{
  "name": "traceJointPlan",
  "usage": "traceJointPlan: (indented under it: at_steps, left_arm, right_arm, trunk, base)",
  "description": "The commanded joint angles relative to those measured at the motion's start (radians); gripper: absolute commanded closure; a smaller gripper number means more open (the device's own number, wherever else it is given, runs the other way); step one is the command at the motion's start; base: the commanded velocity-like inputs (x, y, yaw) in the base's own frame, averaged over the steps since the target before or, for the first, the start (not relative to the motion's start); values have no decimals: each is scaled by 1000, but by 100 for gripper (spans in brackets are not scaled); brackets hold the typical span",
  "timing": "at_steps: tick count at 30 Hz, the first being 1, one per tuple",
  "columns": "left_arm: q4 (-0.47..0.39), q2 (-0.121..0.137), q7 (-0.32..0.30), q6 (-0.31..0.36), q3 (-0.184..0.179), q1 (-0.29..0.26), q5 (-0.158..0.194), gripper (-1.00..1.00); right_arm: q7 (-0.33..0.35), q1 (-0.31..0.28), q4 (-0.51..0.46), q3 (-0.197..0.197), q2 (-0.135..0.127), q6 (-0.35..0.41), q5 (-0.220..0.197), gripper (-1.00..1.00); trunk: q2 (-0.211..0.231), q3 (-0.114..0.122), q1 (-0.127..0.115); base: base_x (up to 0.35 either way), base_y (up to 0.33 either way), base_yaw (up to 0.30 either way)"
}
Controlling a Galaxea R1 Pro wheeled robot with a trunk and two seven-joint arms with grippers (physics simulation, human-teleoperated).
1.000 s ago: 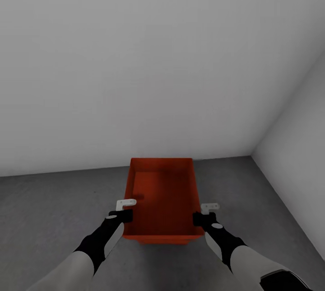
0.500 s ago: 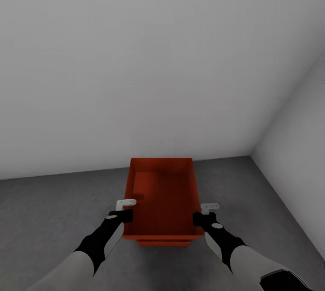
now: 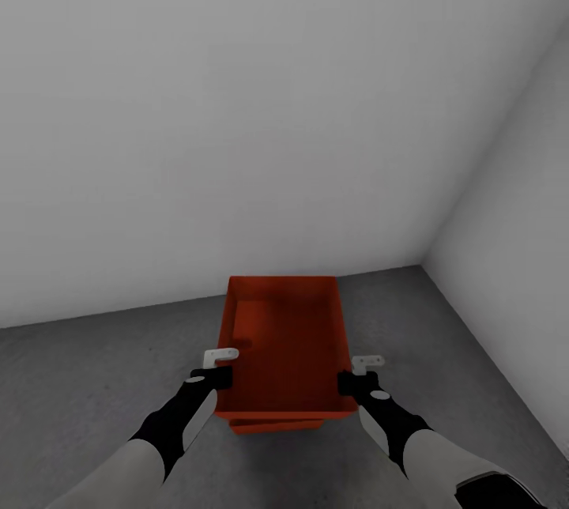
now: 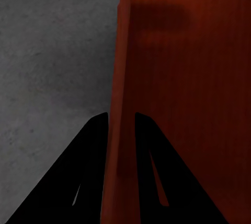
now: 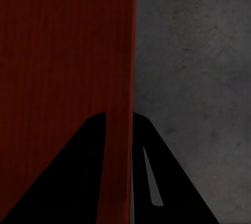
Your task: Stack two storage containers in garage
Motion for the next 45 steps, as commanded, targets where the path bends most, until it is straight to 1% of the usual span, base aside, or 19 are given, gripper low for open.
traceJointPlan:
  at_steps: [1, 12, 24, 45]
  left_arm:
    - [-4, 9, 15, -78, 17, -1, -19, 100]
    - [-4, 9, 15, -78, 17, -1, -20, 100]
    - [-4, 9, 15, -78, 17, -1, -20, 100]
    - [-3, 9, 16, -78, 17, -1, -19, 100]
  right_arm:
    - [-6, 0, 4, -4, -6, -5, -15, 100]
    - [-6, 0, 4, -4, -7, -5, -16, 100]
    - [-6, 0, 4, -4, -7, -5, -15, 100]
    - [-6, 0, 4, -4, -7, -5, -15, 100]
  trunk:
    - [-2, -2, 0]
    - [-2, -2, 0]
    - [-2, 4, 0]
    - [-2, 5, 0]
  base:
    - [0, 0, -12]
    - [0, 0, -1]
    - [0, 0, 129]
    - [0, 0, 4]
